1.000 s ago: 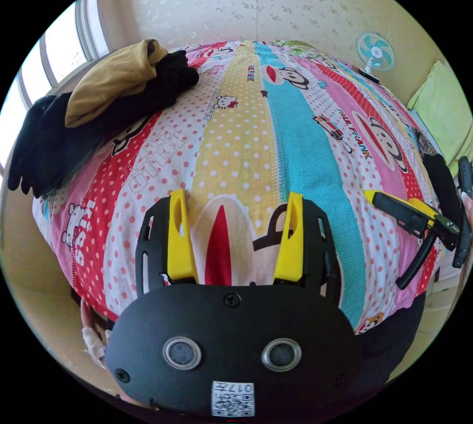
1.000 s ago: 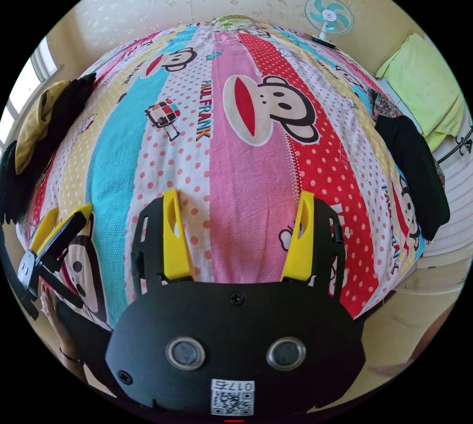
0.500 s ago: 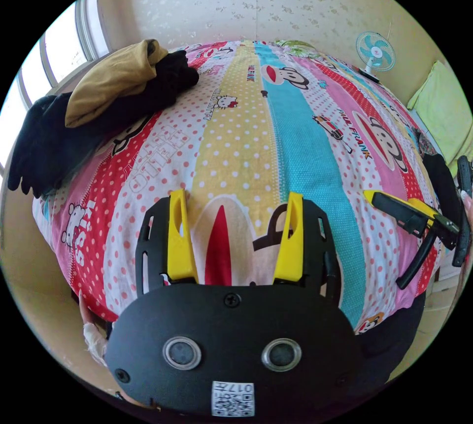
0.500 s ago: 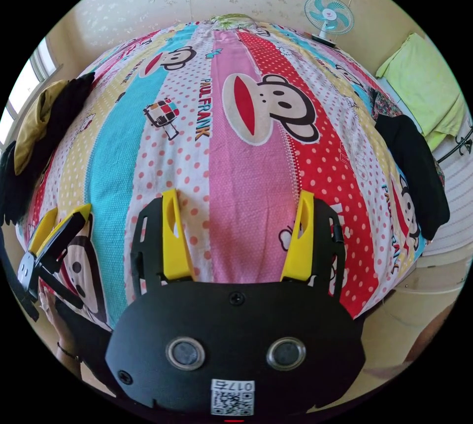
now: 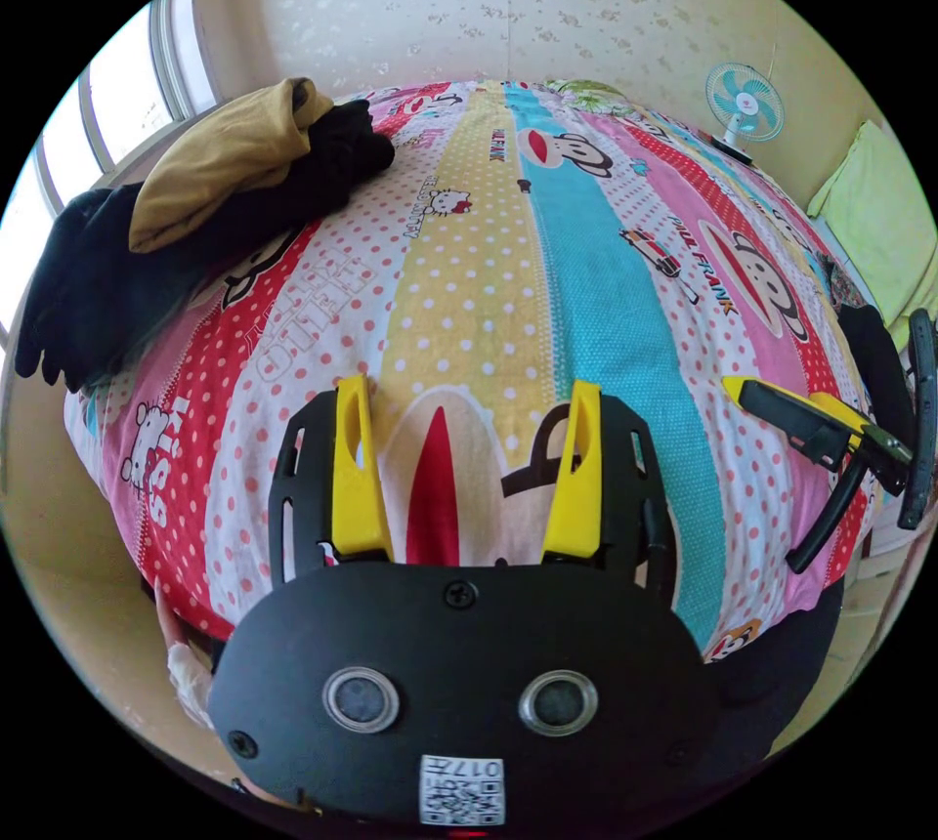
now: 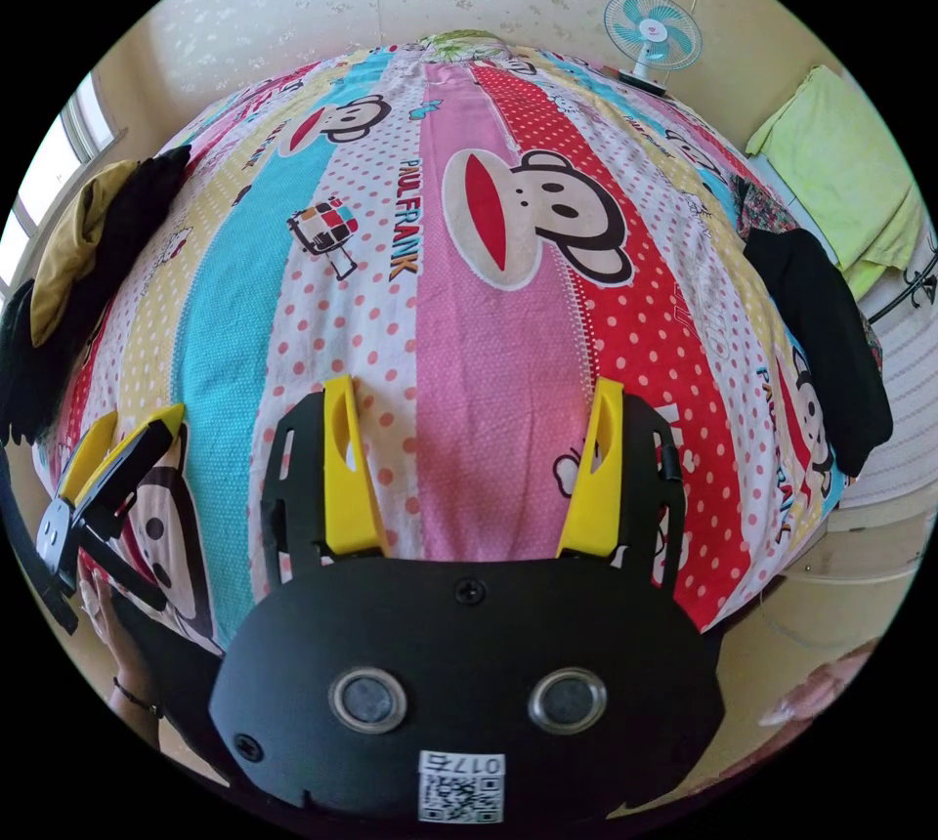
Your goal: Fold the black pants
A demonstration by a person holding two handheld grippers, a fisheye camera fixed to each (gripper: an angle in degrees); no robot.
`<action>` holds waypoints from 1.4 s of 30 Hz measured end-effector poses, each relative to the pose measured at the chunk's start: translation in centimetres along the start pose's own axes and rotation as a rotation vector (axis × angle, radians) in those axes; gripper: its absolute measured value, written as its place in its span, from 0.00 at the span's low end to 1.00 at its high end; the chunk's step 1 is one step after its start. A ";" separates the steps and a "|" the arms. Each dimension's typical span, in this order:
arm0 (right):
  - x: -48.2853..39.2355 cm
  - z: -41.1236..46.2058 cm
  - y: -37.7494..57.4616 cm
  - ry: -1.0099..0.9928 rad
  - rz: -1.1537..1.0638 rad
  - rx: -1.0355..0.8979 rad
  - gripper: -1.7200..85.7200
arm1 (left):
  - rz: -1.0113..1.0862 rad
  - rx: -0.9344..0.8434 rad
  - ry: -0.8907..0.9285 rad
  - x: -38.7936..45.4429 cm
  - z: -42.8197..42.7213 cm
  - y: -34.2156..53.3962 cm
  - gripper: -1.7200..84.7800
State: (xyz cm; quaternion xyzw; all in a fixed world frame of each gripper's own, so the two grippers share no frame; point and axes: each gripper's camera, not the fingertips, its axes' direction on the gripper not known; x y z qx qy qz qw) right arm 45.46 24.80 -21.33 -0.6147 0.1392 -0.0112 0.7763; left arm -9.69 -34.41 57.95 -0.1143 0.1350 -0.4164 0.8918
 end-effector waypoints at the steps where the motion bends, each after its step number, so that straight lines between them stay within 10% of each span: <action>1: 0.0 0.0 0.0 0.000 0.000 0.000 0.37 | 0.000 0.000 0.000 0.0 0.0 0.0 0.33; 42: -0.8 3.4 0.0 0.000 0.005 0.000 0.37 | -0.005 0.001 0.001 3.2 -0.3 -0.8 0.33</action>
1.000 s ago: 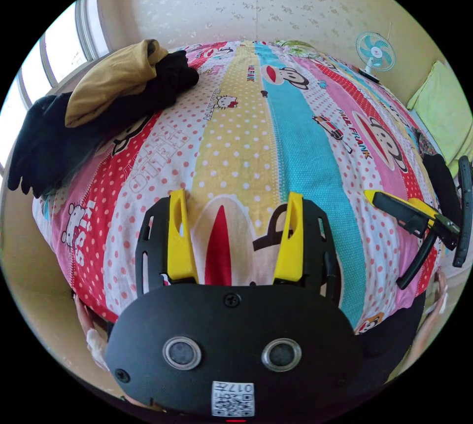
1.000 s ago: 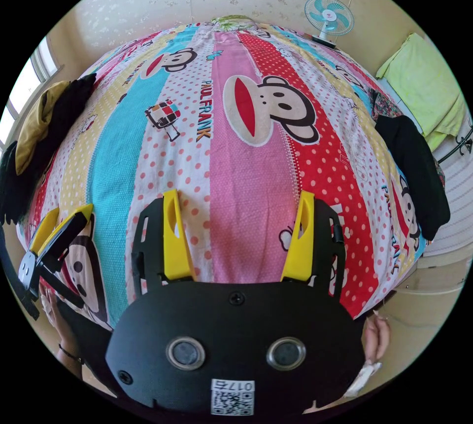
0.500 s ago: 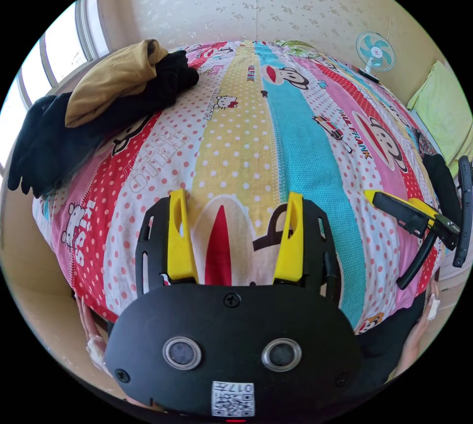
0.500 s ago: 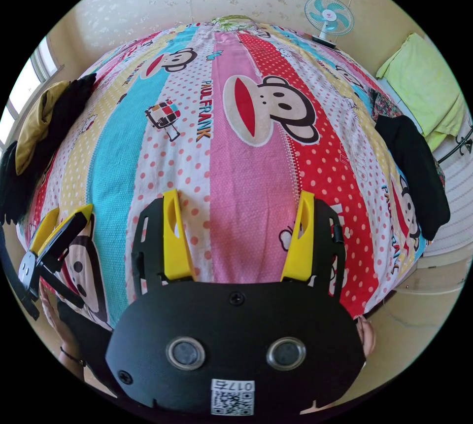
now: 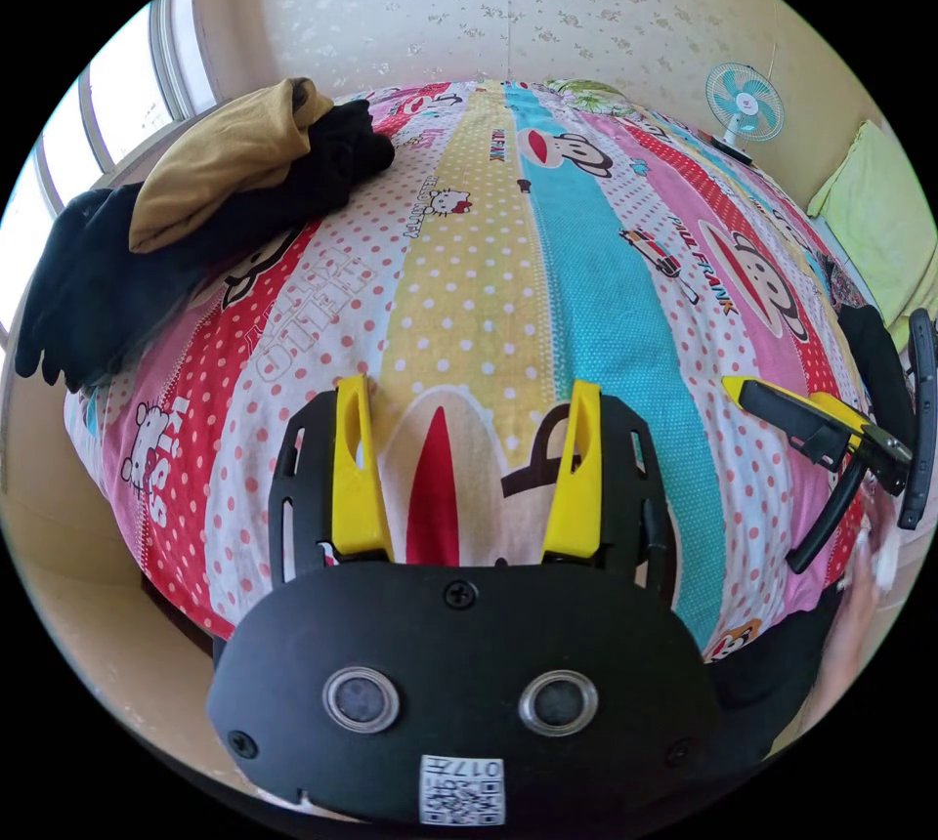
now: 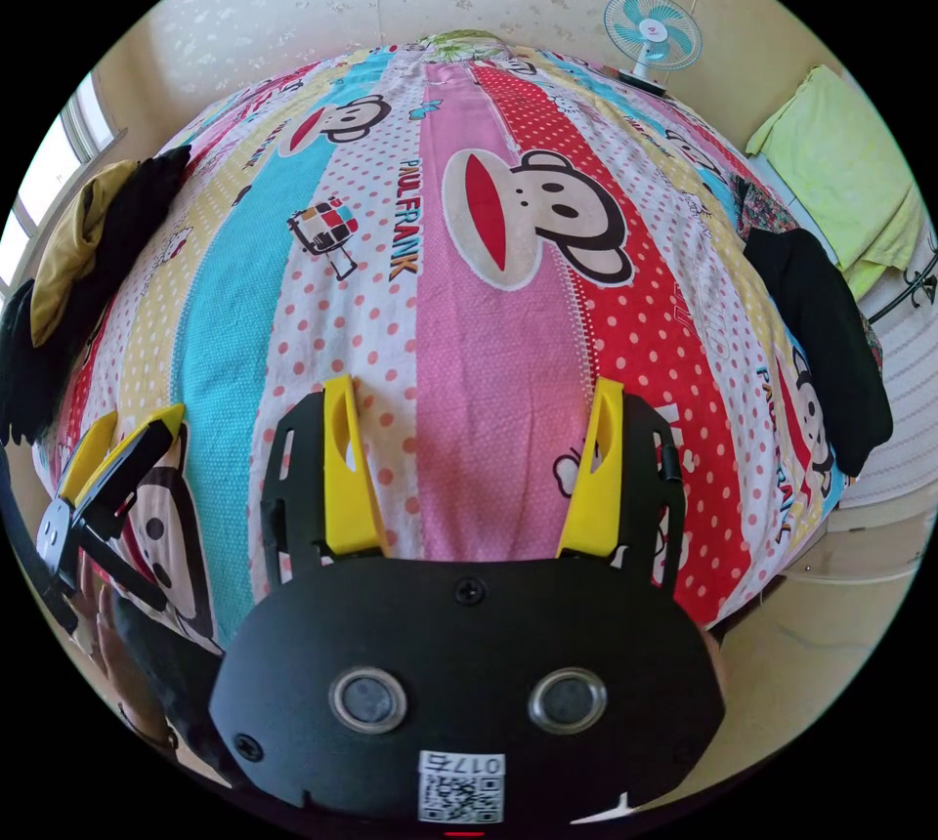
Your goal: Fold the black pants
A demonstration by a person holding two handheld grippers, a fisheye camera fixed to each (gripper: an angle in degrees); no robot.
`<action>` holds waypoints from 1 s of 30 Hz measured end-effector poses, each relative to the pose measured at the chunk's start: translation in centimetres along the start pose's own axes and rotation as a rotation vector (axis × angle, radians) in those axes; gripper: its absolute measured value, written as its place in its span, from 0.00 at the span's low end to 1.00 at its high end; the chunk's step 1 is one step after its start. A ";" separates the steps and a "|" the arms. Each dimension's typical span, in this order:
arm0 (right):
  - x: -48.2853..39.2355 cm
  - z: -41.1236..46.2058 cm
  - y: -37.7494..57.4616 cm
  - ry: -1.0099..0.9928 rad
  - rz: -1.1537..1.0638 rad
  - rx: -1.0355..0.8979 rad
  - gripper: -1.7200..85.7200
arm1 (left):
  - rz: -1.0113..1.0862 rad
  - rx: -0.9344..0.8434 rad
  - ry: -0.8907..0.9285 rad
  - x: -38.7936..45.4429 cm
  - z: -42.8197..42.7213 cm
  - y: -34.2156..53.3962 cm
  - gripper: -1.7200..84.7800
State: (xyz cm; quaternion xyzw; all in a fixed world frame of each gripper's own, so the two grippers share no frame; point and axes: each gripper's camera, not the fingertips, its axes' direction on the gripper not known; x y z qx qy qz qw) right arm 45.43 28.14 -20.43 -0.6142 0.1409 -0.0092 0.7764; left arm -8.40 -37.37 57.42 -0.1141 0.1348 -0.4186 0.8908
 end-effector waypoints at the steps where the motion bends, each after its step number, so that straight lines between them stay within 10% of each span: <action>1: -0.1 0.2 0.0 0.000 0.000 0.000 0.37 | 0.000 0.000 0.000 0.1 0.0 0.0 0.33; 30: -3.2 4.3 1.2 -0.002 0.004 -0.003 0.37 | -0.003 -0.001 -0.001 3.0 -2.1 -1.8 0.33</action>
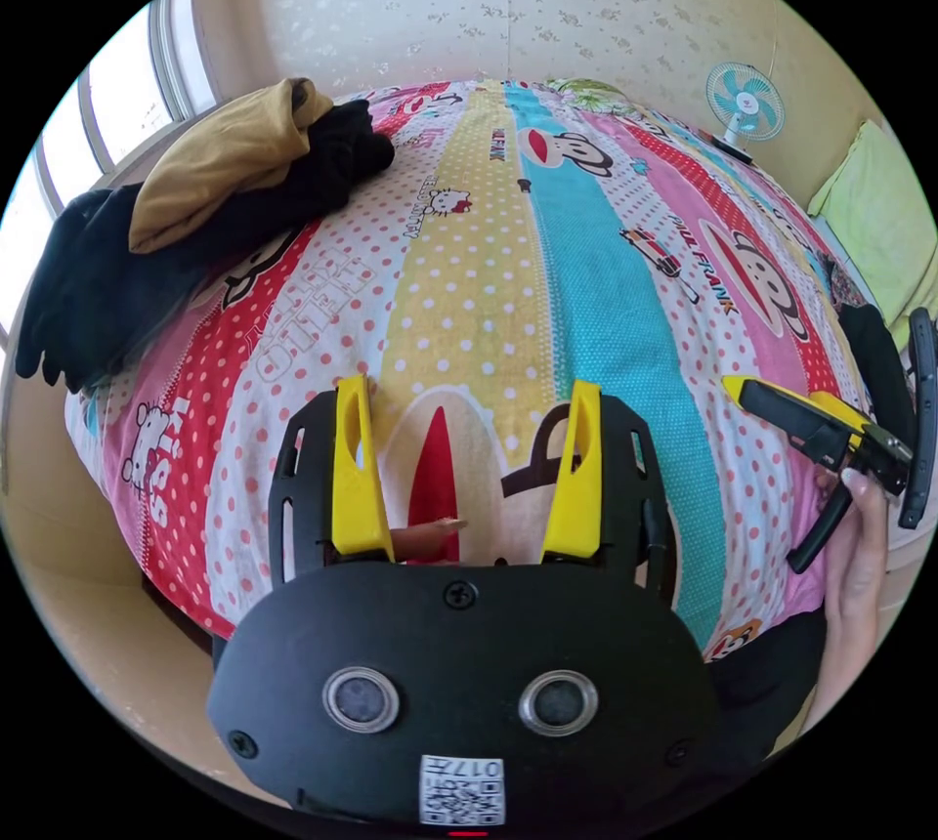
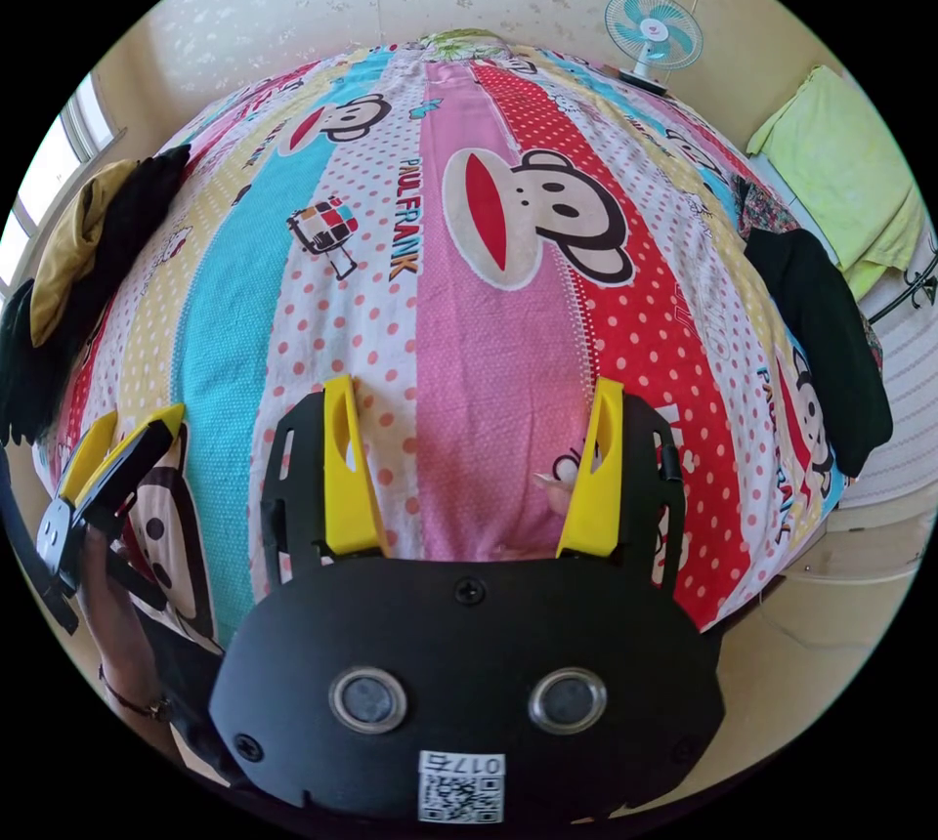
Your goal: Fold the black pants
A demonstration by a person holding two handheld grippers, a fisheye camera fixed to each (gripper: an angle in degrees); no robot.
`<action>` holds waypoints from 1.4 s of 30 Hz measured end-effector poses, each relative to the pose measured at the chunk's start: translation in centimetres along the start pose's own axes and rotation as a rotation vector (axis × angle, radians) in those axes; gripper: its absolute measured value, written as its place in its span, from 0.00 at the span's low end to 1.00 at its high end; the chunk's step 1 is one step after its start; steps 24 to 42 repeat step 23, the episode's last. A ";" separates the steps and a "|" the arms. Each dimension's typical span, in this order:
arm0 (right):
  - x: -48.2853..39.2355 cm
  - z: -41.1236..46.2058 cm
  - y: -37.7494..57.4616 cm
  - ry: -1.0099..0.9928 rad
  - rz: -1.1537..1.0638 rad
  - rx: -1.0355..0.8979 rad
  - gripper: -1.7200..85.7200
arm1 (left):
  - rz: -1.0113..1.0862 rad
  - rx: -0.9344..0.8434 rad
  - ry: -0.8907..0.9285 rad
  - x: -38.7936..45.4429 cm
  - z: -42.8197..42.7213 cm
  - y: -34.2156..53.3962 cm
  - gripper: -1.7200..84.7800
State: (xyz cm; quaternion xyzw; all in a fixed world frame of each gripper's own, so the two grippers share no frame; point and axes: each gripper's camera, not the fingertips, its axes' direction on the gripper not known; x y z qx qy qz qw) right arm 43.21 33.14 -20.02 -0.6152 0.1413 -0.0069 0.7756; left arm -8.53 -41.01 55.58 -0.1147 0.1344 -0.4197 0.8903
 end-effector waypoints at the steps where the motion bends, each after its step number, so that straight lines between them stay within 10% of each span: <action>1: -0.1 0.2 0.1 -0.001 0.000 0.000 0.37 | 0.000 0.000 0.000 0.0 -0.1 0.0 0.33; 17: -1.4 1.5 0.7 -0.015 0.006 -0.034 0.36 | 0.000 -0.033 -0.012 0.3 -2.4 -1.4 0.31; 22: -3.4 -3.9 2.0 -0.205 -0.184 0.129 0.16 | -0.051 0.042 0.041 -4.9 -7.6 -1.3 0.21; 42: -4.2 -4.7 2.2 -0.238 -0.222 0.168 0.16 | -0.063 0.094 0.054 -7.1 -9.5 -0.8 0.21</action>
